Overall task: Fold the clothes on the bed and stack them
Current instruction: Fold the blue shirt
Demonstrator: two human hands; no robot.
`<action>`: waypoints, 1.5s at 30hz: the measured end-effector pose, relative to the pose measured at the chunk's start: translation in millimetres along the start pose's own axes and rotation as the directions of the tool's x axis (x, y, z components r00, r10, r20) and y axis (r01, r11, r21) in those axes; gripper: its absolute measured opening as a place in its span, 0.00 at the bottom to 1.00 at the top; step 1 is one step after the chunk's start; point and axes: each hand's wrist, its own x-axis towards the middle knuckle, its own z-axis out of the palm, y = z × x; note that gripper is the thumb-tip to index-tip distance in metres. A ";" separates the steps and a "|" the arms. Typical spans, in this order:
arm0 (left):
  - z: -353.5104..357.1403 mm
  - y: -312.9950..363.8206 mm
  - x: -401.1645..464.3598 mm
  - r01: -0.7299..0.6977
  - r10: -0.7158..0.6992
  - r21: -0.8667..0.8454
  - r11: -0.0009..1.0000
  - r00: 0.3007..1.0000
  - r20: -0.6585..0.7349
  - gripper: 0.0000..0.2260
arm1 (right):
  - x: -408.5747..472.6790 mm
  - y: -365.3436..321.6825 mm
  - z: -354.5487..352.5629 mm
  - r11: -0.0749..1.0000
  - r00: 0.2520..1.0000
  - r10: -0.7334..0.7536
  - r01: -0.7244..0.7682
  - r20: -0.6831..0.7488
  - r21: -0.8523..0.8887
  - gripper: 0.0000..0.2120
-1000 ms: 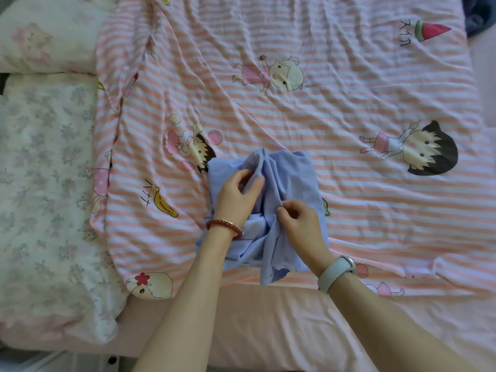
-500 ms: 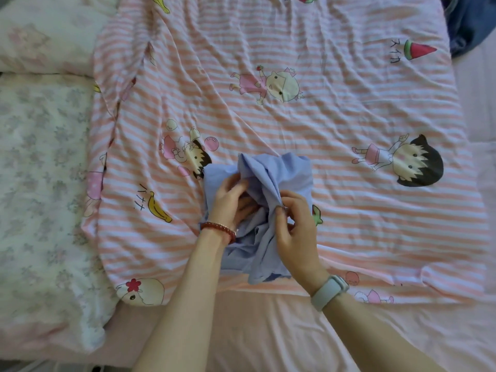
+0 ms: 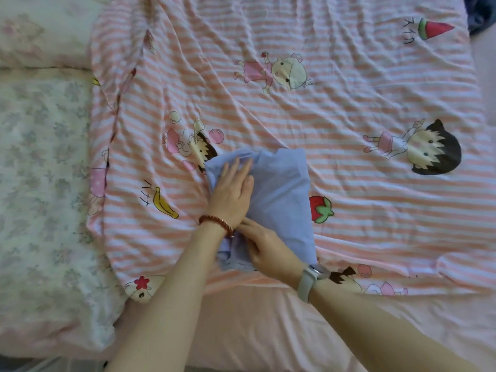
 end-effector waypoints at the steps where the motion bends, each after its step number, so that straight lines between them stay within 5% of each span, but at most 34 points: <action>1: 3.7 -10.1 7.9 0.082 -0.089 0.090 0.993 0.992 0.085 0.21 | -12.6 4.3 -2.3 0.996 0.997 -0.014 0.007 -0.074 -0.088 0.18; 6: 28.3 -46.0 2.0 0.056 -0.101 0.392 0.918 0.990 0.094 0.35 | -34.4 26.9 -24.7 0.825 0.890 -0.123 -0.154 -0.438 -0.544 0.19; 10: 34.3 -68.8 -10.1 0.071 -0.047 0.495 0.866 0.997 -0.060 0.37 | -22.2 55.7 -10.0 0.673 0.962 0.002 -0.203 -0.272 -0.712 0.22; 18: 53.6 -107.5 17.4 0.140 -0.088 0.609 0.780 0.990 -0.114 0.35 | -1.0 105.7 18.7 0.643 0.961 0.195 -0.275 -0.194 -0.714 0.26; 23: 50.8 -89.5 3.2 0.135 -0.004 0.501 0.855 0.967 -0.253 0.31 | -12.1 89.2 -0.8 0.731 0.959 0.064 -0.234 -0.277 -0.641 0.22; 26: 50.6 -62.4 -16.9 0.250 -0.025 0.367 0.896 0.853 -0.521 0.23 | -12.8 73.6 -22.7 0.771 0.910 -0.060 -0.219 -0.411 -0.598 0.23; 28: 56.6 -37.6 -31.2 0.291 -0.039 0.349 0.891 0.814 -0.579 0.24 | -1.0 65.6 -29.6 0.749 0.919 -0.108 -0.175 -0.378 -0.639 0.24; 36: 93.5 -71.2 -27.0 0.286 -0.109 0.496 0.820 0.928 -0.355 0.28 | 54.1 98.6 -31.3 0.614 0.985 0.096 -0.173 -0.145 -0.770 0.24; 40: 86.8 -85.2 -24.0 0.227 -0.077 0.493 0.840 0.949 -0.306 0.28 | 59.3 107.7 -49.0 0.644 0.973 0.207 -0.214 -0.102 -0.734 0.26; 45: 69.9 -82.0 -35.5 0.203 -0.059 0.387 0.899 0.934 -0.353 0.29 | 26.4 101.2 -70.3 0.747 0.981 0.098 -0.185 -0.170 -0.638 0.27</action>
